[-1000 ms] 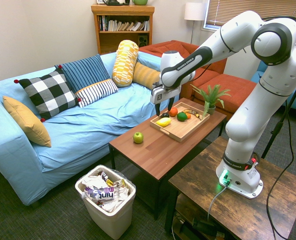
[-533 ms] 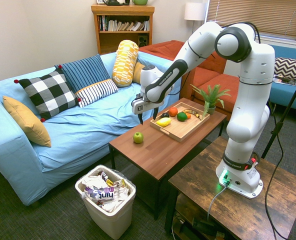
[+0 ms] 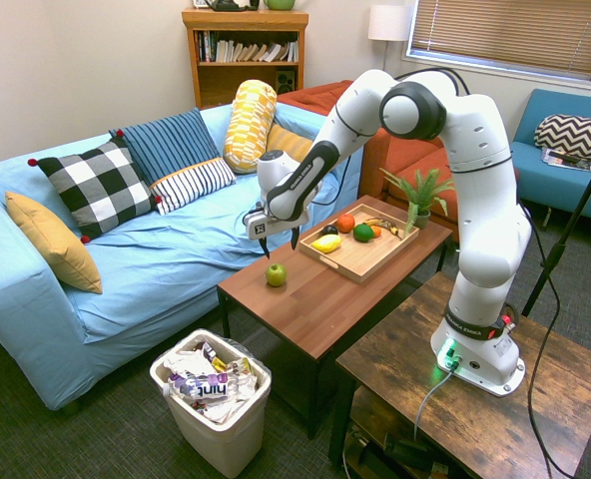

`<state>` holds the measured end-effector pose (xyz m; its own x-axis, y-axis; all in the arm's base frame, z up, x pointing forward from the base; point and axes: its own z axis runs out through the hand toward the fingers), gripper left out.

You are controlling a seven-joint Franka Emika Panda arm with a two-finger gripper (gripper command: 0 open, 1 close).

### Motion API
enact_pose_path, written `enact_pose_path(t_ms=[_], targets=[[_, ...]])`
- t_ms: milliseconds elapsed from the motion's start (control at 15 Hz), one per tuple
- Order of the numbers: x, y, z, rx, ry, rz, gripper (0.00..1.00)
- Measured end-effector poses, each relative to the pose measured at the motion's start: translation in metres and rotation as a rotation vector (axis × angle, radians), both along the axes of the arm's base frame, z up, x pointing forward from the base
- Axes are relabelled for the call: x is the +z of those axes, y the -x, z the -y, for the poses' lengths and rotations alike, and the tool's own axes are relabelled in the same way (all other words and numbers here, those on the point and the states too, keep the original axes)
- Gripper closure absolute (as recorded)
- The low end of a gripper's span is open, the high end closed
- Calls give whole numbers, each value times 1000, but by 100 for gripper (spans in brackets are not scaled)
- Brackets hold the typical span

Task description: Put the apple in the tray

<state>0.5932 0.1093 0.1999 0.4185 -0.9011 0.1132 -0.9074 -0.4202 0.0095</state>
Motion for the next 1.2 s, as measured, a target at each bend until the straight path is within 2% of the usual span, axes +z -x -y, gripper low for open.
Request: enact_pose_path(t_ms=[600, 1067, 1133, 1200], targets=[[-56, -38, -11, -49, -12, -46, 0], [-90, -43, -7, -71, -6, -86, 0], [-93, -42, -8, -72, -6, -90, 100], [-95, -43, -8, -73, -7, -93, 100]])
